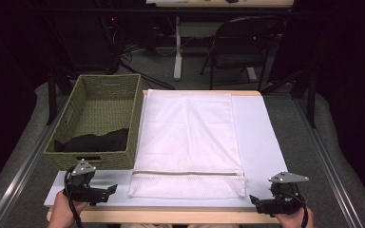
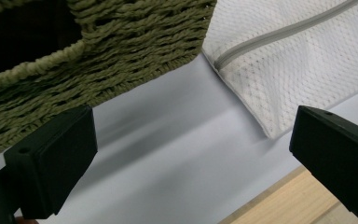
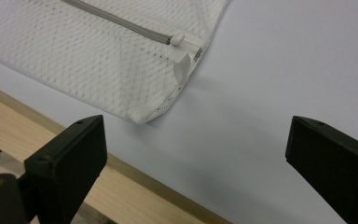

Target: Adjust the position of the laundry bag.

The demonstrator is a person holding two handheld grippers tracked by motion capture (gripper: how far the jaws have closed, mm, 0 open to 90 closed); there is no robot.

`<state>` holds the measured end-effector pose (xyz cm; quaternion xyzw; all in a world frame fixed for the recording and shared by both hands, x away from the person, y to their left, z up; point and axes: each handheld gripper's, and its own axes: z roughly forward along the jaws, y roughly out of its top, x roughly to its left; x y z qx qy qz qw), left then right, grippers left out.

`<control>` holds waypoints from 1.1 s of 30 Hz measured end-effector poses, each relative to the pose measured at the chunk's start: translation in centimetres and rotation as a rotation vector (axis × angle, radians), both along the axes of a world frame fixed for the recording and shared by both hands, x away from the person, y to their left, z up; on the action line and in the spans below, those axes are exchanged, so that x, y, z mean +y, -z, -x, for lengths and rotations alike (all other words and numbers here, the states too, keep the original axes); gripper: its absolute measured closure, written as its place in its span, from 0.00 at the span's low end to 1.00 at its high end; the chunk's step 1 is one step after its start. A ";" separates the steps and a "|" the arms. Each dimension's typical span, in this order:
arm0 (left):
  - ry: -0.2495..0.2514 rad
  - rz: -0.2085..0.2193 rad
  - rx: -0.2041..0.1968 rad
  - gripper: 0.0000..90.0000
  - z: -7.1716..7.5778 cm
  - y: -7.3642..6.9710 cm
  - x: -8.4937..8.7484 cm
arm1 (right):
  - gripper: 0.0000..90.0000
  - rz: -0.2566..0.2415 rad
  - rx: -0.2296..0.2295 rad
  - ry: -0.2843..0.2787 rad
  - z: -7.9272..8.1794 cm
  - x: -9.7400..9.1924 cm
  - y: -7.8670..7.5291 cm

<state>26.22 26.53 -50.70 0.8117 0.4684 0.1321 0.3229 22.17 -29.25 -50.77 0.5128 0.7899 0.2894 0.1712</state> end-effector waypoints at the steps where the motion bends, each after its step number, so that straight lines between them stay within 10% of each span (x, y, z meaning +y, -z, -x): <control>1: 0.007 0.000 0.013 0.01 0.0 0.0 -0.1 | 0.06 0.004 0.003 -0.004 0.0 0.0 0.0; 23: 0.116 -0.031 0.101 0.03 -0.5 1.4 -4.1 | 0.20 -0.029 0.027 -0.062 -1.5 1.7 0.2; 33: 0.182 -0.032 0.137 0.25 -1.2 2.1 -5.5 | 0.41 0.011 0.065 -0.057 -3.1 3.2 0.8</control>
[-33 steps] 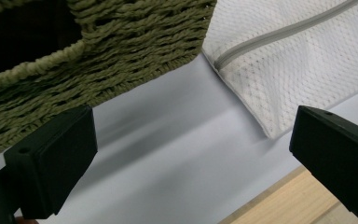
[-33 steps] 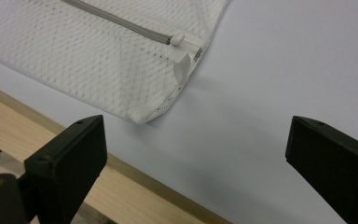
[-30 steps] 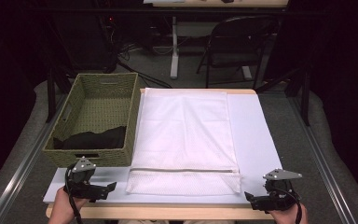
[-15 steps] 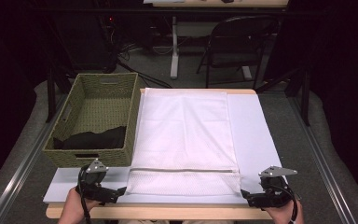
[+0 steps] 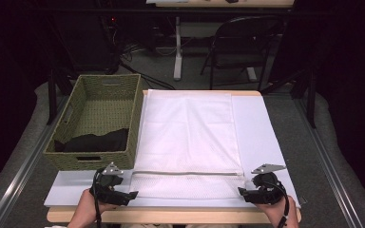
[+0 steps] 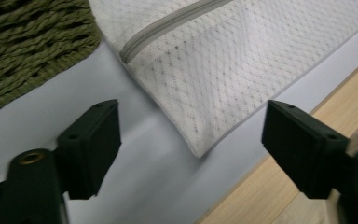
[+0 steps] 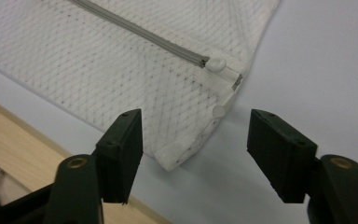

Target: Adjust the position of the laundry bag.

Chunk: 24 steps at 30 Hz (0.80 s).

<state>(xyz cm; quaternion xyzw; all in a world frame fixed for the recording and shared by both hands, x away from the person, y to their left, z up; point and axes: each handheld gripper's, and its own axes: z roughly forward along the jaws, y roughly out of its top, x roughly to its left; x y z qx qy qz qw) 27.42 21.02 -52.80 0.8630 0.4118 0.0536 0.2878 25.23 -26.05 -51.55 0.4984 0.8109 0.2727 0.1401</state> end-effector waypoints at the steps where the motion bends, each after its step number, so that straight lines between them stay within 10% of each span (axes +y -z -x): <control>1: -0.005 0.005 0.000 0.26 -0.1 0.1 -0.2 | 0.43 -0.001 0.005 0.007 -0.2 0.0 0.1; 11: 0.031 -0.004 0.029 0.48 -0.9 0.7 -1.4 | 0.55 0.006 0.093 0.048 -2.3 0.5 1.5; 24: 0.020 -0.005 0.074 0.78 -1.3 1.3 -1.3 | 0.79 0.071 0.102 0.058 -2.8 1.5 2.1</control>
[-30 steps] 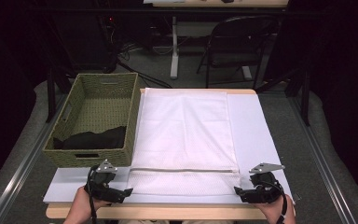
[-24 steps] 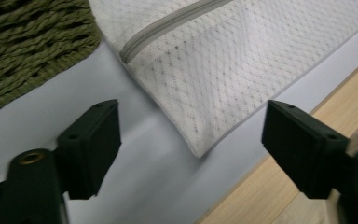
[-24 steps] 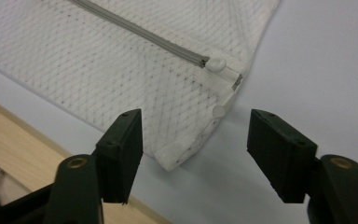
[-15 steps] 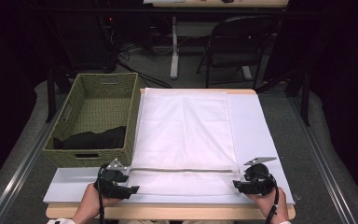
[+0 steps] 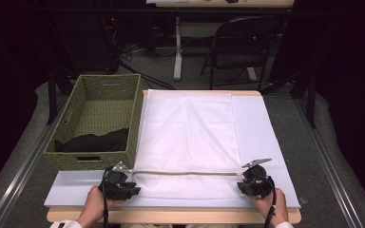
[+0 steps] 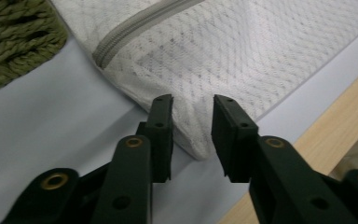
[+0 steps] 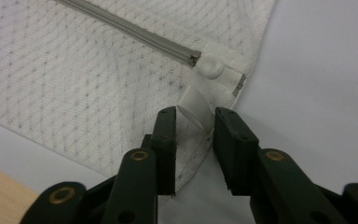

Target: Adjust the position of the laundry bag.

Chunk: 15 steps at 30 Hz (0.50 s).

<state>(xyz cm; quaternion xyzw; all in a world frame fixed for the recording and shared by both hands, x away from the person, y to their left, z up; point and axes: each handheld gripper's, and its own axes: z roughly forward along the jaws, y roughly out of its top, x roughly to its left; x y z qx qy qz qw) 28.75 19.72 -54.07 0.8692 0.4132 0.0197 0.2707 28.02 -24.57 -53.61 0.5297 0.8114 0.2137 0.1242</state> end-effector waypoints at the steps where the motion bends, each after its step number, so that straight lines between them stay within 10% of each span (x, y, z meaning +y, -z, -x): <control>1: -0.011 0.003 0.006 0.79 0.0 0.0 0.0 | 0.81 -0.002 -0.003 0.006 0.0 0.0 0.0; 15: -0.001 -0.016 -0.006 0.98 0.0 0.1 0.0 | 0.98 0.004 -0.010 -0.014 0.2 0.2 -0.2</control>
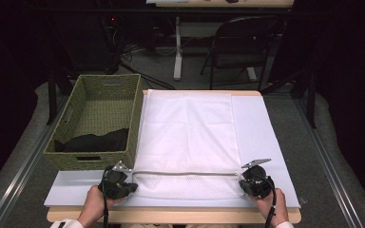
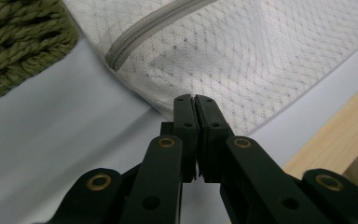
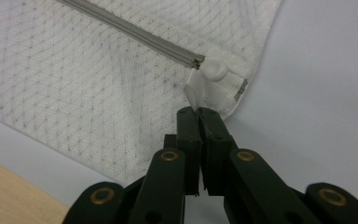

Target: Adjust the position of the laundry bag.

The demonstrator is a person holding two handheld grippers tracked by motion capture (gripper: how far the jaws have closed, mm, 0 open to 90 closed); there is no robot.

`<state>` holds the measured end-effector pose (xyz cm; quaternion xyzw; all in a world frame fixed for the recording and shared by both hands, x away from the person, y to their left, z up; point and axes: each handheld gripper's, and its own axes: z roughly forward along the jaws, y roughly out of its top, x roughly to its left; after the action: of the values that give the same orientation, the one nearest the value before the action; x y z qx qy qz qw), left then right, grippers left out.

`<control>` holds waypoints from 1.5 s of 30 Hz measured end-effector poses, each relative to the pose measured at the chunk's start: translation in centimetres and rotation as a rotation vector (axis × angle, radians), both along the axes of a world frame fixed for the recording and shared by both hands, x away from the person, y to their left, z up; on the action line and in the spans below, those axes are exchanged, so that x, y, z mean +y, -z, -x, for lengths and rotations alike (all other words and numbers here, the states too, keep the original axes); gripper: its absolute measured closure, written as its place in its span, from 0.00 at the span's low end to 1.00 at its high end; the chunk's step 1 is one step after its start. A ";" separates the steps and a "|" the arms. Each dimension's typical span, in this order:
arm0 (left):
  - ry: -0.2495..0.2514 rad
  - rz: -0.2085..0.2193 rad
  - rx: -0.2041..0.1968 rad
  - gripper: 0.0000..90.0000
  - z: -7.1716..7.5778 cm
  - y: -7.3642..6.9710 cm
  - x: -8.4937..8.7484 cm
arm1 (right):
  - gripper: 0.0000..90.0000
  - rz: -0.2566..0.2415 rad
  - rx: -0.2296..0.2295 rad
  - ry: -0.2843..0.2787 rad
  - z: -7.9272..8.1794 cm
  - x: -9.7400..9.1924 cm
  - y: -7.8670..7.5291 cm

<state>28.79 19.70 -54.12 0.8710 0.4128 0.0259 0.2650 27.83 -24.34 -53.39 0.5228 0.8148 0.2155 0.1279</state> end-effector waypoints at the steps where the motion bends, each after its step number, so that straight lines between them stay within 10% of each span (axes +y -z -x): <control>1: 0.008 0.002 0.008 0.98 0.1 0.0 0.0 | 0.98 -0.002 -0.002 -0.003 0.1 0.0 -0.1; 17: 0.052 0.003 0.027 0.97 1.1 -0.4 0.2 | 0.96 0.007 0.022 -0.041 1.3 -0.1 -0.2; 28: 0.099 0.005 -0.086 0.32 1.6 -2.2 -0.5 | 0.49 -0.074 -0.007 -0.068 2.0 -1.3 -1.3; 34: 0.141 0.002 -0.148 0.21 1.8 -3.2 -1.6 | 0.32 -0.104 -0.036 -0.040 1.9 -2.3 -1.9; 45: 0.171 -0.012 -0.160 0.18 1.0 -3.3 -2.6 | 0.33 -0.127 -0.052 0.018 1.4 -3.2 -2.1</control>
<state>27.82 17.08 -50.85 0.8998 0.3141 0.0753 0.2932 26.45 -27.58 -51.25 0.5313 0.7913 0.2791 0.1173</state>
